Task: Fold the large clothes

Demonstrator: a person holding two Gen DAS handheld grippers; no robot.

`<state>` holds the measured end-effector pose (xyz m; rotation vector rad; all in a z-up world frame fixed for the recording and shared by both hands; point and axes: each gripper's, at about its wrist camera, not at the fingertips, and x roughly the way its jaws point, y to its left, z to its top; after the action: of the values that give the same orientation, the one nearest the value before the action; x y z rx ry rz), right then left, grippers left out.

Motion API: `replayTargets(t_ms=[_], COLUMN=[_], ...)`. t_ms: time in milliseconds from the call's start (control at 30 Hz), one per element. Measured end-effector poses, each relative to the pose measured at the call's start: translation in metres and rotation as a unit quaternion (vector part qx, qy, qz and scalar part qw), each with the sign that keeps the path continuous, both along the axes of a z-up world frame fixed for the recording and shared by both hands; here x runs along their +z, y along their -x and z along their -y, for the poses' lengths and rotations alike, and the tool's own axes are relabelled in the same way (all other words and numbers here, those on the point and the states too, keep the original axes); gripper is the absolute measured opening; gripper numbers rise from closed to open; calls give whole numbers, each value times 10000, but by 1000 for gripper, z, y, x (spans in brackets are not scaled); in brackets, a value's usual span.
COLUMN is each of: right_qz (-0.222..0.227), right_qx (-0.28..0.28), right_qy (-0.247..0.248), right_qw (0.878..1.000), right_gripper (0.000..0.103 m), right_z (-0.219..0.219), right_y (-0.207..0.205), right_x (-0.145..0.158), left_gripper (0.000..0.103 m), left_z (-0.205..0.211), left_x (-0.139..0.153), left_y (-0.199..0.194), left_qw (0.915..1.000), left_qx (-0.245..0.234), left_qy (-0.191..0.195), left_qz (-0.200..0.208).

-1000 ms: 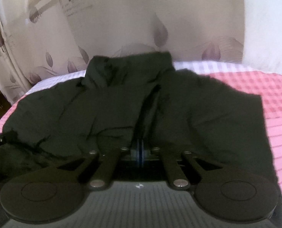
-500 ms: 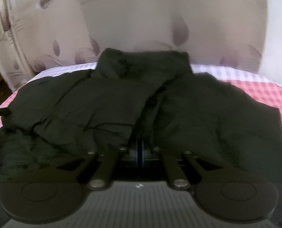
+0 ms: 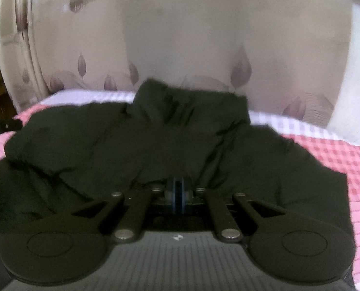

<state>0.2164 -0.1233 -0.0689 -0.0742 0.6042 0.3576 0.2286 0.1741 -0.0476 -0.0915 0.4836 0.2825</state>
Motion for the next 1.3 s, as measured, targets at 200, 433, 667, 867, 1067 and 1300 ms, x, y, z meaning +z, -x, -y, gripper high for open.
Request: replayTargets(t_ms=[200, 433, 667, 867, 1067, 1300], right_qz=[-116, 60, 93, 161, 107, 263], right_qx=[-4, -79, -173, -373, -701, -1163], right_qy=[101, -71, -356, -367, -183, 250], right_qw=[9999, 9999, 9992, 9985, 9973, 9926], right_gripper=[5, 5, 6, 18, 55, 76], right_z=[0, 3, 9, 10, 17, 25], right_y=[-5, 0, 1, 4, 16, 53], right_x=[-15, -25, -26, -25, -14, 5], left_gripper=[87, 91, 92, 93, 92, 96], left_z=[-4, -5, -5, -1, 8, 24], left_x=[-19, -26, -29, -29, -18, 2], left_y=[-12, -14, -15, -13, 11, 66], left_qw=[9993, 9989, 9988, 9987, 9990, 9998], left_qx=[115, 163, 192, 223, 225, -31], left_qy=[52, 2, -35, -123, -264, -171], left_qz=[-350, -445, -444, -437, -294, 55])
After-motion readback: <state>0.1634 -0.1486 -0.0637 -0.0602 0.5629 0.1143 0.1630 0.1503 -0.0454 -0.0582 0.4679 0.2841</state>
